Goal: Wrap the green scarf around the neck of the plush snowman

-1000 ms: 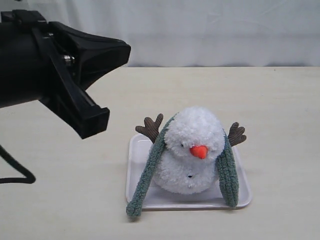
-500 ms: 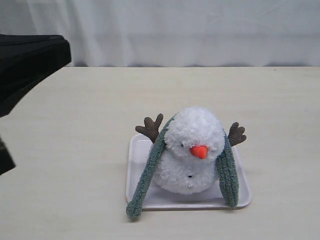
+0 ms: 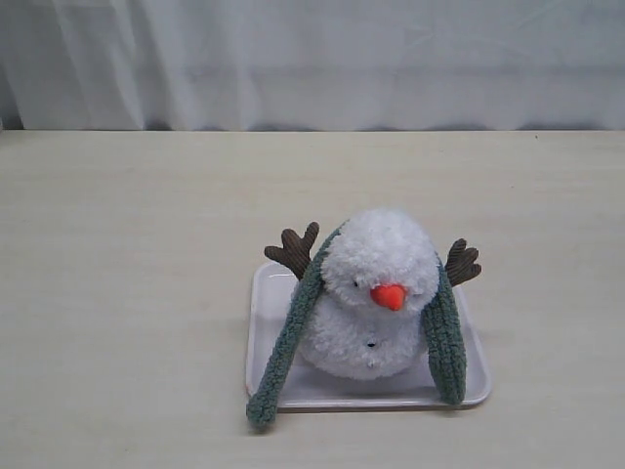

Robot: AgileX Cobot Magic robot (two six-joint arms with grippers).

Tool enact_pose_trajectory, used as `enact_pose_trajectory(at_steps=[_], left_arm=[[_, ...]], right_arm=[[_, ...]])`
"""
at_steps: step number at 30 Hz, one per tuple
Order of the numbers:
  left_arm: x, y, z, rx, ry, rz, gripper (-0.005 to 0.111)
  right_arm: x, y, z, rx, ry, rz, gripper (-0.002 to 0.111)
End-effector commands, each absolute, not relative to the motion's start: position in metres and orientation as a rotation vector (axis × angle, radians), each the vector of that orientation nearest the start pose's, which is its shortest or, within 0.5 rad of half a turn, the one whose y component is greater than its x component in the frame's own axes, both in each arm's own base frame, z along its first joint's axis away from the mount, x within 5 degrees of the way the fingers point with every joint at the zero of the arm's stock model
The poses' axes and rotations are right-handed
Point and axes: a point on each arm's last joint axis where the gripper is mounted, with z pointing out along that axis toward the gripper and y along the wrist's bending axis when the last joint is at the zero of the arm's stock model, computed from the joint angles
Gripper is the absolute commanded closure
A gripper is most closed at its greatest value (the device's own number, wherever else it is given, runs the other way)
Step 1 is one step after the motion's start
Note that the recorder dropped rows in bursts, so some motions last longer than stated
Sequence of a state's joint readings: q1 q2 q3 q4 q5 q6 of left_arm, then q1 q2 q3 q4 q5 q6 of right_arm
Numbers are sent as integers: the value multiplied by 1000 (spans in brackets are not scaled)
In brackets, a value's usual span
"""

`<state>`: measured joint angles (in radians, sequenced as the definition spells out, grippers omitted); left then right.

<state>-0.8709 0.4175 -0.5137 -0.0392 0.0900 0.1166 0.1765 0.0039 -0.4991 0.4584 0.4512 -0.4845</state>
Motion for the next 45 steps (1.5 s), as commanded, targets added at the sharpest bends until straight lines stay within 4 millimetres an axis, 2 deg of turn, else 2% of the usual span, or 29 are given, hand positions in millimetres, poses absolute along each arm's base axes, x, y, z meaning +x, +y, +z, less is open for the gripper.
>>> enact_pose_trajectory(at_steps=[1, 22, 30, 37, 45], left_arm=[[55, -67, 346, 694, 1370, -659, 107], [58, -65, 346, 672, 1373, -624, 107], [68, -42, 348, 451, 1412, -394, 107], [55, -16, 355, 238, 1351, -180, 107], [39, -3, 359, 97, 1288, -13, 107]], right_arm=[[0, 18, 334, -322, 1360, 231, 104], [0, 18, 333, -323, 1364, 233, 104], [0, 18, 333, -323, 1364, 233, 104], [0, 18, 333, -323, 1364, 233, 104], [0, 18, 333, -323, 1364, 233, 104]])
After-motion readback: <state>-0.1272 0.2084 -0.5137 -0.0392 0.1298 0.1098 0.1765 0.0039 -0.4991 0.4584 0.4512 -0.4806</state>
